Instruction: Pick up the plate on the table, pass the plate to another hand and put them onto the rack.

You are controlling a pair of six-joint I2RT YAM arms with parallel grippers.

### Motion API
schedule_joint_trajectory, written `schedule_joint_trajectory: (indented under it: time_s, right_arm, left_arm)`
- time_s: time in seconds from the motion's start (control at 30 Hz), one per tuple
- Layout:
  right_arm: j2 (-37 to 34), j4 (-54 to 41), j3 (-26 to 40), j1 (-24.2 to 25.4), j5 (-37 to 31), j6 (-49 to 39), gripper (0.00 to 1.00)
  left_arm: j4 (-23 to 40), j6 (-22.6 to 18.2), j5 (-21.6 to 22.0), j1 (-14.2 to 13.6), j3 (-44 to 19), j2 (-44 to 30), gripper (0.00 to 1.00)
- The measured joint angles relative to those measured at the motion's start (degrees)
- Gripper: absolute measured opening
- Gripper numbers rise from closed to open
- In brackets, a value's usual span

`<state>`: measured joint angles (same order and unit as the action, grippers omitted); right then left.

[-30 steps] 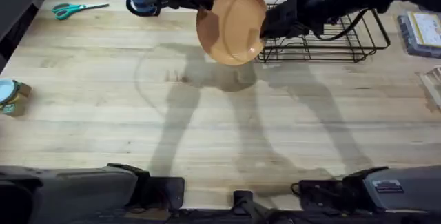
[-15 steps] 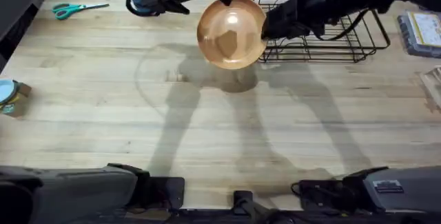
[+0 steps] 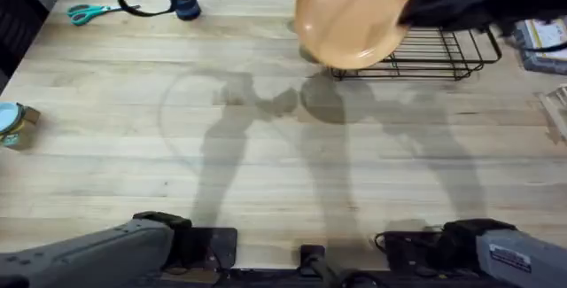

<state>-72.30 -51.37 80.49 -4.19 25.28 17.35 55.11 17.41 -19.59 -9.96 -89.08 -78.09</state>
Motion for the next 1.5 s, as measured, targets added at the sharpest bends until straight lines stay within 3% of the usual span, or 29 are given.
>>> schedule_joint_trajectory:
  time_s: [0.23,0.27,0.47,1.13,1.5]
  right_arm:
    - [6.2,9.4,0.0,8.5,-0.2,-1.4,0.032]
    - [6.5,16.9,0.0,11.5,-0.4,-2.4,0.032]
    - [4.3,30.6,0.0,13.3,-2.2,-7.3,0.032]
    - [-22.3,69.8,0.0,13.2,-4.7,-31.3,0.032]
    - [-32.2,74.0,0.0,13.1,-4.7,-40.0,0.031]
  left_arm:
    - [0.0,0.0,-0.2,0.0,0.0,0.4,0.994]
    - [-0.2,0.0,0.1,0.0,0.0,0.4,0.994]
    - [-3.0,0.0,2.2,0.0,0.0,0.4,0.993]
    - [-4.8,0.0,2.9,0.0,0.0,0.4,0.993]
    - [-4.8,0.0,2.9,0.0,0.0,0.4,0.993]
